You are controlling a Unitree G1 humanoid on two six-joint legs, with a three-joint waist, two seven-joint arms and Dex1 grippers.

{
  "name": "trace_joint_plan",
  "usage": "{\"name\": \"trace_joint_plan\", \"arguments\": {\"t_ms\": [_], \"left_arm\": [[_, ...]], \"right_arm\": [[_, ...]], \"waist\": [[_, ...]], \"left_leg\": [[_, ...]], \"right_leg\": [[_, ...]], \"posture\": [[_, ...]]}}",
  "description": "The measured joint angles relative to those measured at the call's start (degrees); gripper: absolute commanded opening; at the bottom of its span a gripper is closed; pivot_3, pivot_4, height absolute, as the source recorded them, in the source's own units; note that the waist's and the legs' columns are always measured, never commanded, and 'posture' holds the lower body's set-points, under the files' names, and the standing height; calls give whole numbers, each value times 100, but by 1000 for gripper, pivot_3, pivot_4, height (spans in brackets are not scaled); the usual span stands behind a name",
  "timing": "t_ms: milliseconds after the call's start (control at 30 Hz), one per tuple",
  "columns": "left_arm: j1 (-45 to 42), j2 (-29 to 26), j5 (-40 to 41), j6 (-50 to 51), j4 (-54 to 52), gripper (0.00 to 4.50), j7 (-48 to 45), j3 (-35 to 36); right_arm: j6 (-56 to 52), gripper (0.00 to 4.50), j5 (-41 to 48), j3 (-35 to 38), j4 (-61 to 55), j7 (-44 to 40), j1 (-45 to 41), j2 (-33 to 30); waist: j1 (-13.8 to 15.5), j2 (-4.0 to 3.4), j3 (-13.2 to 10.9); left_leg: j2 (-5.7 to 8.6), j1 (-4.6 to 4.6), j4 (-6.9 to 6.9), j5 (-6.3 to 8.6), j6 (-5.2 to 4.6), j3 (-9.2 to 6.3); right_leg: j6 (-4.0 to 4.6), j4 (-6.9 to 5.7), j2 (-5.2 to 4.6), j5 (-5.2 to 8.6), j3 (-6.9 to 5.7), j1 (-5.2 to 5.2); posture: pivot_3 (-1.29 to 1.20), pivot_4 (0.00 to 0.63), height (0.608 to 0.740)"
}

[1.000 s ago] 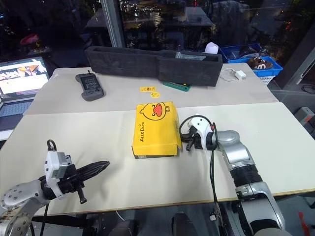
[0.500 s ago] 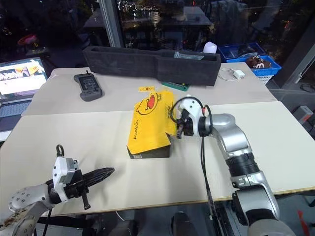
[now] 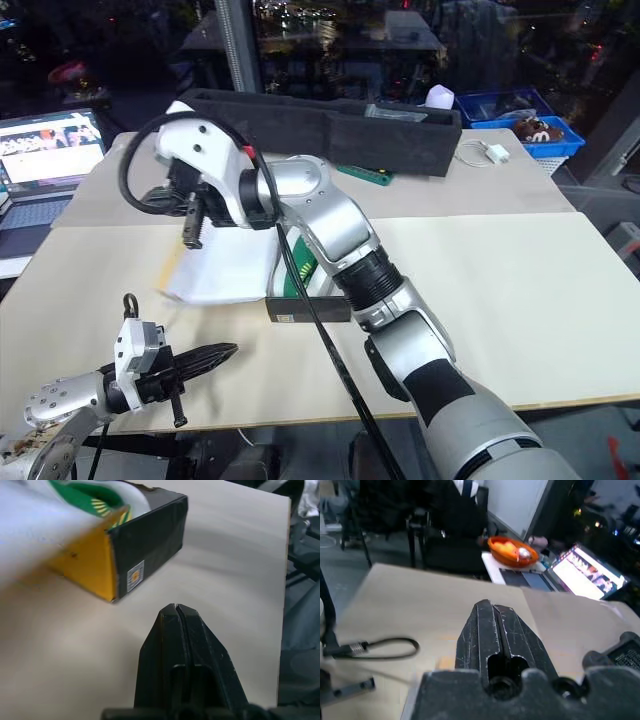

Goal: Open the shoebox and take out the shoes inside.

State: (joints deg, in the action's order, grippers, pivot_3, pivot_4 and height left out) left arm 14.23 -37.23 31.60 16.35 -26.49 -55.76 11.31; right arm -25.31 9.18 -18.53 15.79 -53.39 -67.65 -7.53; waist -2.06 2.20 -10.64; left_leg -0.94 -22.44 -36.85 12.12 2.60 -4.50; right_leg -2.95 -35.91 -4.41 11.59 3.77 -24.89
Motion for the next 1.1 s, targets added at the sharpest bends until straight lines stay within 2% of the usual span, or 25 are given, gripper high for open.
{"name": "trace_joint_plan", "arguments": {"t_ms": [133,233,333,433,533,567,867,1100], "left_arm": [[40,-11,0,2,-1,10,16,4],[9,-5,-1,4,-3,10,65,-14],[-31,-4,-1,3,-2,0,79,-61],[-53,-1,-1,3,0,0,95,-110],[-57,0,-3,3,8,0,111,-119],[-58,0,-3,3,14,0,119,-121],[-57,60,-3,9,16,0,250,-157],[-35,60,-2,9,15,0,257,-163]], "right_arm": [[-7,0,-177,-84,-80,-499,348,-1020],[493,0,-432,-155,-174,-1072,267,-1703],[1105,705,-696,-387,-158,-1594,71,-1991],[1411,1620,-802,-589,-115,-1902,10,-1930],[2196,2873,-1160,-877,159,-1976,11,-1896],[2559,3100,-1363,-1001,291,-1959,6,-1899],[4952,3100,-2504,-1540,1506,-1936,-392,-2019],[5740,3100,-2585,-1575,1907,-2431,-824,-2068]], "waist": [[-39,-9,-6],[-123,-15,-10],[-266,-22,-14],[-302,-22,-14],[-300,-23,-14],[-299,-23,-14],[-264,-25,-16],[-258,-27,-17]], "left_leg": [[-2,-3,-1,-2,2,8],[-19,3,14,2,-4,8],[-59,15,19,6,-11,9],[-93,20,19,6,-11,9],[-97,25,19,6,-11,9],[-96,25,19,6,-11,10],[-97,21,19,6,-11,11],[-98,23,19,6,-11,11]], "right_leg": [[-10,-2,2,0,6,-12],[15,-26,23,13,6,-28],[31,-32,64,16,7,-26],[45,-31,102,9,11,-24],[53,-37,106,12,11,-25],[53,-36,106,12,11,-24],[63,-32,105,7,11,-27],[69,-33,106,8,11,-26]], "posture": [[0,150,720],[0,150,720],[0,150,720],[0,150,720],[0,150,720],[0,150,720],[0,150,720],[0,150,720]]}}
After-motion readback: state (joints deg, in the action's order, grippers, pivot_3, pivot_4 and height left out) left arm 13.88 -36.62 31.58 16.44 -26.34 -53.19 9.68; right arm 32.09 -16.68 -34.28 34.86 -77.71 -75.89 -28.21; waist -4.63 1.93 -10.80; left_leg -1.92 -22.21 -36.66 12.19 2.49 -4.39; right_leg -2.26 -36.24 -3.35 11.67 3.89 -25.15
